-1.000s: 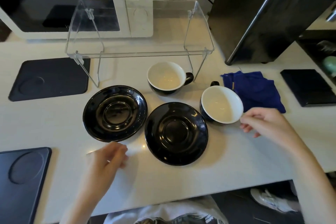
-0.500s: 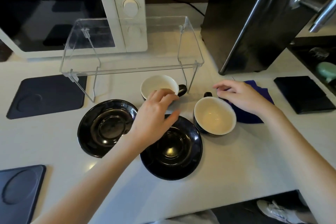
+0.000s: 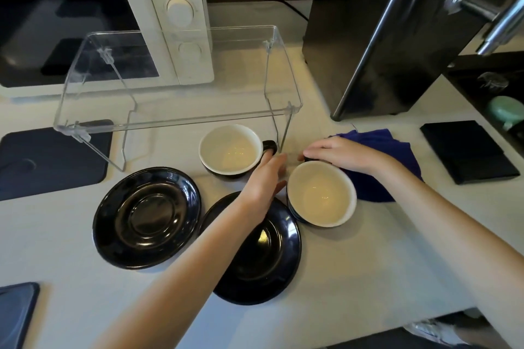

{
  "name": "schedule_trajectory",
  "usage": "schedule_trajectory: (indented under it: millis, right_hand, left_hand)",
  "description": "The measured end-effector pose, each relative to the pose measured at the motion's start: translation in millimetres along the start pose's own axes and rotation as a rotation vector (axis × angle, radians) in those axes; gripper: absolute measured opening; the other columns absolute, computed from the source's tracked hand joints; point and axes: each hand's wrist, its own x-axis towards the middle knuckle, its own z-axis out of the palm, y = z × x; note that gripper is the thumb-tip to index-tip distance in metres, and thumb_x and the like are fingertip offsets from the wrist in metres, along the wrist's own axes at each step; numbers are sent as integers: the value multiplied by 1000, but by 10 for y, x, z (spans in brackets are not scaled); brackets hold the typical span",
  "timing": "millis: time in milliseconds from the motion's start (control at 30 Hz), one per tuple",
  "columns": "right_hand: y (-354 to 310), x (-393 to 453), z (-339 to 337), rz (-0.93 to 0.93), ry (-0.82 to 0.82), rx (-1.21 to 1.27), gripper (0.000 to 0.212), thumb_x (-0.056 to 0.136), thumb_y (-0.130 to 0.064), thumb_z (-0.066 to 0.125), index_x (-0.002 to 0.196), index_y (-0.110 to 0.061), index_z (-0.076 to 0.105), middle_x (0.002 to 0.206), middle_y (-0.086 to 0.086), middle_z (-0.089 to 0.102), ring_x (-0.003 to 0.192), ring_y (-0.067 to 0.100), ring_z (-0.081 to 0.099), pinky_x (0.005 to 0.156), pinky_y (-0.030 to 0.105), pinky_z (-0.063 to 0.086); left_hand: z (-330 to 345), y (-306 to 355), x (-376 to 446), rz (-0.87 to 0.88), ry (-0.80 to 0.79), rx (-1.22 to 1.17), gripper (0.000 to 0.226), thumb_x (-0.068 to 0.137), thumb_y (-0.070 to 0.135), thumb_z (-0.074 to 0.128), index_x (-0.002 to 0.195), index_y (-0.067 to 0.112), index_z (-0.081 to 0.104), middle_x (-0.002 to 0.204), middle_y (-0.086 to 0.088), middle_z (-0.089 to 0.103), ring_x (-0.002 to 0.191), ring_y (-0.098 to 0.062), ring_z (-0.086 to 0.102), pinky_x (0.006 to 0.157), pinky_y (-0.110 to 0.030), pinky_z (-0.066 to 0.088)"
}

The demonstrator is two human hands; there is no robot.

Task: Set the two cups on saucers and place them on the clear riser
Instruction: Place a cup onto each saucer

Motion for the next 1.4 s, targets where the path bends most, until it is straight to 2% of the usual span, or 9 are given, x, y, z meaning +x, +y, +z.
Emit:
schedule_trajectory:
  millis: [100,233,433,600,733,800,900,1167,1400]
  right_hand:
    - [-2,52,-2,2,-25,60,28,88,-42,52,97,-22,70,101,-1,71,95,12,64,86,29,46]
    - [44,81,-19,11,-123,214,20,92,-25,51,87,-16,67,91,0,67,87,14,62,80,27,46]
    - [123,52,15,36,1,63,39,85,-34,60,55,-10,53,56,2,51,54,10,51,61,26,41]
    - [157,-57,58,12,155,46,51,83,-27,62,52,12,52,49,24,52,47,25,49,50,30,39]
    - [107,-157,43,11,186,26,45,85,-19,58,58,17,53,53,23,53,42,23,48,42,24,39]
    - [94,-212,13,-4,220,17,44,84,-20,58,56,14,53,53,25,55,43,33,51,48,34,44]
    - [23,-330,-5,11,289,23,45,84,-26,56,58,11,53,57,34,57,54,50,53,54,48,47]
    - [-137,-606,197,61,538,308,37,87,-18,50,58,5,55,38,9,47,41,27,45,34,21,35]
    - [-239,-716,628,69,580,494,33,83,-9,49,60,15,53,34,8,43,30,20,43,30,22,33]
  left_hand:
    - [70,22,69,-110,4,-210,35,93,30,43,122,11,46,111,-10,58,102,-18,57,63,-20,47]
    - [120,33,110,-186,22,-413,50,92,38,43,131,7,44,138,-6,47,127,-16,44,91,-30,41]
    - [167,-15,-8,-80,61,-506,26,93,28,44,115,13,44,141,-12,43,112,-17,48,92,-30,41]
    - [96,-41,-166,9,112,-584,46,95,28,40,135,6,33,138,-23,41,119,-27,48,92,-33,42]
    - [-65,32,-265,77,130,-492,27,96,34,34,82,13,45,111,-22,60,102,-26,60,76,-27,48]
    - [-155,92,-330,111,184,-454,32,96,34,35,73,14,43,93,-17,63,86,-22,63,68,-26,48]
    - [-279,162,-426,76,199,-420,38,95,37,36,64,15,42,77,-12,59,69,-20,56,63,-24,44]
    - [-648,146,-868,45,52,-114,48,94,39,33,53,15,36,47,-4,52,46,-15,45,46,-21,37]
    - [-1042,-7,-1312,108,143,-17,48,93,37,33,49,16,36,45,-5,48,47,-18,40,52,-27,32]
